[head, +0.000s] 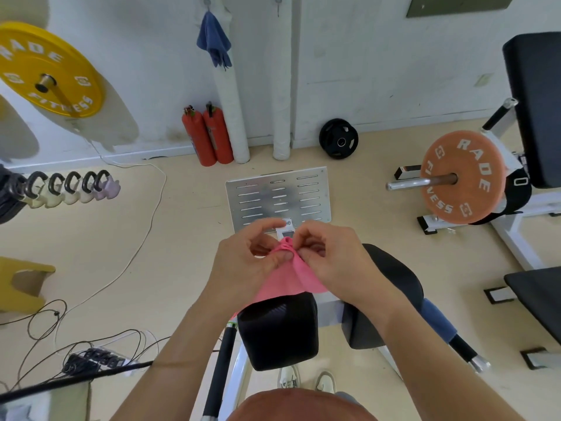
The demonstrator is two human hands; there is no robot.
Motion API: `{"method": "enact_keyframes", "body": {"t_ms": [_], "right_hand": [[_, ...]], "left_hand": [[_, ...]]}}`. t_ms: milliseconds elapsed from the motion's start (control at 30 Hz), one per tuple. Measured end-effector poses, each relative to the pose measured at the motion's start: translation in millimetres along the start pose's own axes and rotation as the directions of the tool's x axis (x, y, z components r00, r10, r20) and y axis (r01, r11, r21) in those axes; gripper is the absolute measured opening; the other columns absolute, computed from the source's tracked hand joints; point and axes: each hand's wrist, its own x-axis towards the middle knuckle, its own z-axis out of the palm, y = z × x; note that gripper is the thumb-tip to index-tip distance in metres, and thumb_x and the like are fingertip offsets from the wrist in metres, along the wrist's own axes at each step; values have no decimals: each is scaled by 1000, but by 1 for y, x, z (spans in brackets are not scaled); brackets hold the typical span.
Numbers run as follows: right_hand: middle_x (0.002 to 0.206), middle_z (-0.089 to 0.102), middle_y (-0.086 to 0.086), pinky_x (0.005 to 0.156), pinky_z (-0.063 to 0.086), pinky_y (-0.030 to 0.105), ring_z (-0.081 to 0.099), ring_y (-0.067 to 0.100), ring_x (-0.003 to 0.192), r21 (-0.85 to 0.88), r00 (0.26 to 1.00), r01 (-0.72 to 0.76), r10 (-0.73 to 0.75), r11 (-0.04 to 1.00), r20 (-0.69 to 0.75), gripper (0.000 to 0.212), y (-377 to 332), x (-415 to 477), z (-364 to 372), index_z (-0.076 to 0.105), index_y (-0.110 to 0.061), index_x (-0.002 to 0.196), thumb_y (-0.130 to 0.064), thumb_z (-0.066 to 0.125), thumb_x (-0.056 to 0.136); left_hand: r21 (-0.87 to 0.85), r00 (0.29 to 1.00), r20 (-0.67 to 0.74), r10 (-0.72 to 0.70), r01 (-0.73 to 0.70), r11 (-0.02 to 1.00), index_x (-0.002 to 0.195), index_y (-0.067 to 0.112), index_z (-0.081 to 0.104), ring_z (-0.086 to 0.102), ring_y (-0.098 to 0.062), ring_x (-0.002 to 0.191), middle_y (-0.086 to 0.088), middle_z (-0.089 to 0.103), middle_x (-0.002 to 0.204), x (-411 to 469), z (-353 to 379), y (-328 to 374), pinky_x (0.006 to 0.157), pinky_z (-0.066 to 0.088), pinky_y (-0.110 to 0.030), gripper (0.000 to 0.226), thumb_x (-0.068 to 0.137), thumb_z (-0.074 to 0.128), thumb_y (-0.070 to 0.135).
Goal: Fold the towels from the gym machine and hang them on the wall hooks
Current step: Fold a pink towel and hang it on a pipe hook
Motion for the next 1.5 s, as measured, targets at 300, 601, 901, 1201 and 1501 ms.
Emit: {"method": "enact_keyframes", "body": {"t_ms": [300, 601, 901, 1201, 1501], "right_hand": [[80, 69, -10, 74, 53, 22, 64, 8, 78, -114, 992, 33, -18, 993, 125, 23, -7, 1, -15, 71, -21, 88, -5, 56, 84], [74, 53, 4, 60, 40, 34, 49, 18, 68, -499, 931, 147, 51, 854, 360, 16, 4, 1, -45, 58, -5, 63, -13, 54, 76], [91, 61, -1, 77, 46, 31, 57, 18, 87, -697, 974, 167, -6, 698, 227, 13, 1, 7, -52, 67, -14, 92, -20, 56, 88], [74, 60, -5, 61, 39, 28, 52, 15, 70, -586, 988, 0, 91, 810, 125, 19, -8, 23, -64, 59, -16, 77, -31, 71, 77], [74, 52, -13, 55, 31, 14, 48, 6, 66, -510, 999, -15, 36, 860, 31, 25, -1, 78, -58, 52, -21, 83, -14, 74, 73]], "left_hand": [[84, 998, 65, -19, 13, 996, 78, 24, 76, 69, -10, 72, 6, 74, 73, 7, -11, 11, 73, 55, -25, 19, 67, 83, 11], [160, 995, -9, 103, -100, 982, 68, 39, 66, 56, 4, 62, 22, 65, 65, 12, -22, 13, 64, 42, -8, 32, 76, 76, 10], [387, 959, -42, 281, -243, 889, 83, 25, 67, 53, -4, 75, 16, 59, 79, 15, -11, -7, 71, 42, -17, 10, 81, 68, 16], [246, 974, -89, 210, -183, 952, 82, 34, 64, 51, 5, 61, 25, 60, 65, 21, -18, -12, 61, 37, -12, 21, 87, 65, 13], [67, 957, -277, 92, -76, 995, 83, 36, 67, 63, -16, 62, 16, 65, 71, 66, -28, -6, 74, 57, -45, 27, 86, 64, 9]]}}
